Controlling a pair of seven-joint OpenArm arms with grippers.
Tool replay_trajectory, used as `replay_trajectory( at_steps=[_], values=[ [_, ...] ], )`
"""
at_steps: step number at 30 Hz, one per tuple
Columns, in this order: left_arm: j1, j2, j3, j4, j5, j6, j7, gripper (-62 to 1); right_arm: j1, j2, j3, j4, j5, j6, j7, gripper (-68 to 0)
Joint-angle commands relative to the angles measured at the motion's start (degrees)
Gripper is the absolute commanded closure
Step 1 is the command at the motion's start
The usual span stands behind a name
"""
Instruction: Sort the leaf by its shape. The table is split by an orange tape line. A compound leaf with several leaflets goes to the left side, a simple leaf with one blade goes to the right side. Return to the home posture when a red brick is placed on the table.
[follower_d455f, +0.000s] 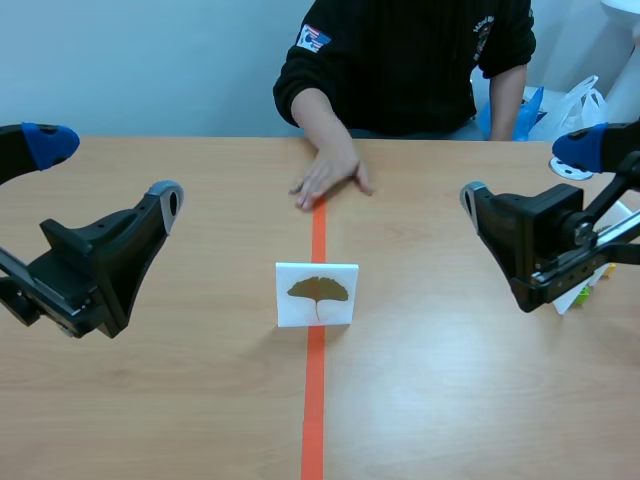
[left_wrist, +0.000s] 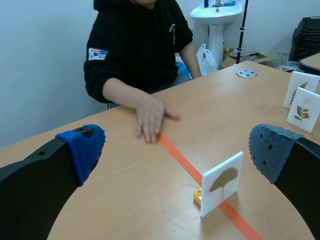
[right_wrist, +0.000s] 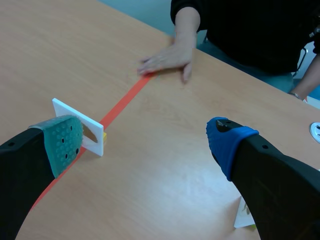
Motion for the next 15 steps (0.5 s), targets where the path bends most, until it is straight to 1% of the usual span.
replay_trajectory(
  at_steps=[1,5,8,12,15],
  values=[
    [-0.7,-0.5,0.1,0.6,-0.5,-0.1,-0.5,-61.7,0.5,0.7,-0.1,0.1,0.4,-0.2,1.0,-50.6],
    [-1.7,-1.5,0.1,0.5,-0.5,-0.5,-0.1,-61.7,0.5,0.7,-0.1,0.1,0.4,-0.2,1.0,-50.6],
    [-3.4,-2.6,0.1,-0.9,0.2,-0.6,0.3,-61.7,0.5,0.7,-0.1,0.1,0.4,-0.2,1.0,-50.6],
    [-7.7,-4.0,0.3,-6.5,0.5,-0.9,1.0,-61.7,0.5,0.7,-0.1,0.1,0.4,-0.2,1.0,-50.6],
    [-11.6,-5.6,1.4,-12.8,0.5,-2.6,0.9,-61.7,0.5,0.7,-0.1,0.1,0.4,-0.2,1.0,-50.6]
  ],
)
